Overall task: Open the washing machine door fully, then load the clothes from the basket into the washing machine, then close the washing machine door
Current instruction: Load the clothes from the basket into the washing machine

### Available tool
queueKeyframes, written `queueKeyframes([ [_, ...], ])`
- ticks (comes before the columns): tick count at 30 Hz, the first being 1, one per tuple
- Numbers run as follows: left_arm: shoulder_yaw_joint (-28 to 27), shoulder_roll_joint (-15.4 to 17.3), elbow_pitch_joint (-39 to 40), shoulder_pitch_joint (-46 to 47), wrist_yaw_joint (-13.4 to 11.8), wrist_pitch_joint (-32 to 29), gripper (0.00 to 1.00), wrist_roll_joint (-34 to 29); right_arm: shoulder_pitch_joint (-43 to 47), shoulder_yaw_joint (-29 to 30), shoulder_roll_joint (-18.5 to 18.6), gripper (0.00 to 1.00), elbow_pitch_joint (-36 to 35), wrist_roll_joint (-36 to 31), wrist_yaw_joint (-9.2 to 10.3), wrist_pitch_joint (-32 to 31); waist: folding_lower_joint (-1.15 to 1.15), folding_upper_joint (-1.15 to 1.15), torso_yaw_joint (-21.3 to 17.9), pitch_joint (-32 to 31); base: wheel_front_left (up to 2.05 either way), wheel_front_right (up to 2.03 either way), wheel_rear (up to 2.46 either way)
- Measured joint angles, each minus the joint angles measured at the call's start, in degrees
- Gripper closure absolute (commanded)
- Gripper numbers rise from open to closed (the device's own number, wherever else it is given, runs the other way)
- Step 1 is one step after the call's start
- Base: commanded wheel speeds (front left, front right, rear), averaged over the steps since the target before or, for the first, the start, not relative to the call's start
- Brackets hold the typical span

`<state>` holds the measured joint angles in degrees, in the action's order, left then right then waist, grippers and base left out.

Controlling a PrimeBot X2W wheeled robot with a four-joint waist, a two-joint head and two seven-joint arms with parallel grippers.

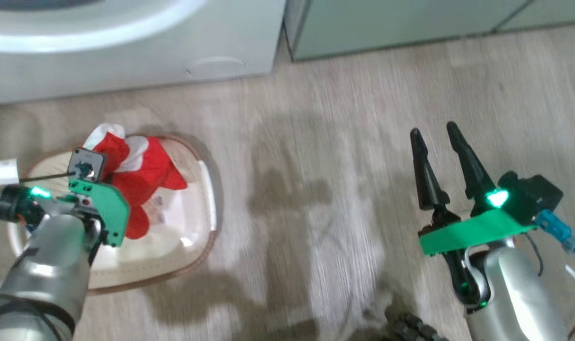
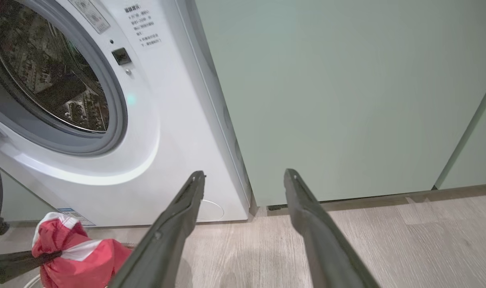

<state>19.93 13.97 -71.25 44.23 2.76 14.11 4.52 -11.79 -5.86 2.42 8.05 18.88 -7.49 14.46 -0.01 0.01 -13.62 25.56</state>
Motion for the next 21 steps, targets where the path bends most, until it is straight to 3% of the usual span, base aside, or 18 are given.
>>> queueKeyframes([
  [2,-0.63,-0.32,1.0,-0.64,0.0,0.09,1.0,0.78,0.43,0.08,0.0,0.0,0.23,-0.26,0.0,0.0,0.0,0.0,0.47,-1.22,0.0,0.0,0.0],
  [11,-5.28,-2.02,19.97,-10.9,-0.3,0.1,1.0,5.11,5.5,0.83,0.0,0.0,0.83,-1.96,0.0,0.0,0.0,0.0,3.93,-11.11,0.0,0.0,0.0],
  [21,-9.26,-4.83,40.19,-24.74,-1.97,0.15,1.0,5.03,9.76,1.87,0.0,0.0,0.2,-2.3,0.0,0.0,0.0,0.0,6.03,-19.71,0.0,0.0,0.0],
])
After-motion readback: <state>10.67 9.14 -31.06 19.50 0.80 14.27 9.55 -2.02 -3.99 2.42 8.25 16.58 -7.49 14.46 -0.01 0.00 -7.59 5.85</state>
